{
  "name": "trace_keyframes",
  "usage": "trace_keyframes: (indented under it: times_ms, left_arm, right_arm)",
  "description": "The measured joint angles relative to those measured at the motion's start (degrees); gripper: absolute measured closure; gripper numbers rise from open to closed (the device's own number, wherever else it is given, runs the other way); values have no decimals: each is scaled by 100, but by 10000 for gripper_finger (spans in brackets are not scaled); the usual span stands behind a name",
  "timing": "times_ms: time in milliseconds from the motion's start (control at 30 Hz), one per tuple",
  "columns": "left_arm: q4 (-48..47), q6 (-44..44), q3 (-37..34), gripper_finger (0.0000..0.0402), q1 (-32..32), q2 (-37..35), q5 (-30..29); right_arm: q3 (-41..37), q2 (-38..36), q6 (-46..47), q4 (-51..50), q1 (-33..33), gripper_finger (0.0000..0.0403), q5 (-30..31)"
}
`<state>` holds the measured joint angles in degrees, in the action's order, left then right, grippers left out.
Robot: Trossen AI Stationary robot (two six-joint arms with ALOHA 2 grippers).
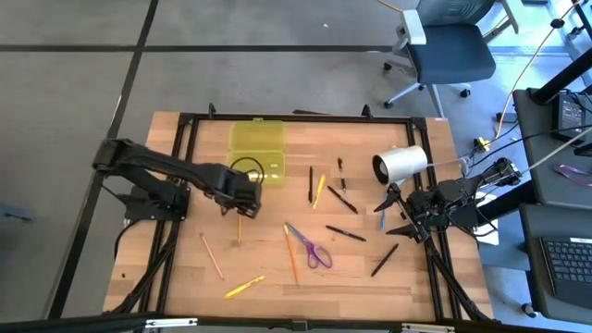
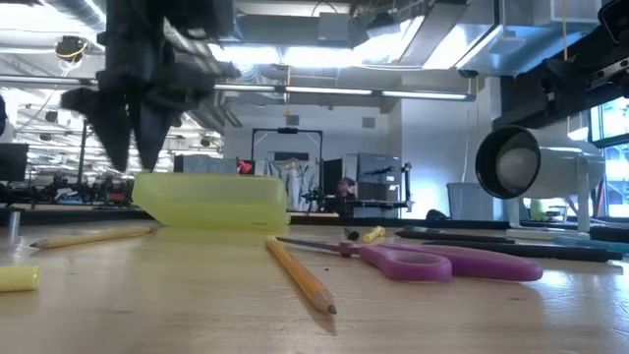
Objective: Pick & place school supplies into a supply box
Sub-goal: Put the yellow pencil into the yellow supply box
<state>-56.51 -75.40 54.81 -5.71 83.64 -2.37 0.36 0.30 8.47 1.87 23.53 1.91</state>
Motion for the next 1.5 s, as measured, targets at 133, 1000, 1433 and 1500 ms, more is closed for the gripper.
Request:
trace_keyframes:
  times_ms: [133, 1000, 1433, 1500]
  left_arm:
    - [68, -534, 0, 208, -148, 522, 78]
    - [868, -1390, 7, 264, -278, 1551, 703]
    - [1236, -672, 2, 349, -282, 1565, 1055]
    - [1293, -415, 0, 364, -318, 1566, 1084]
  right_arm:
    - [0, 0, 0, 0, 0, 52, 0]
    - [-2, 0, 24, -3, 2, 52, -1]
    - [0, 2, 24, -4, 0, 52, -2]
    - [-1, 0, 24, -4, 2, 52, -2]
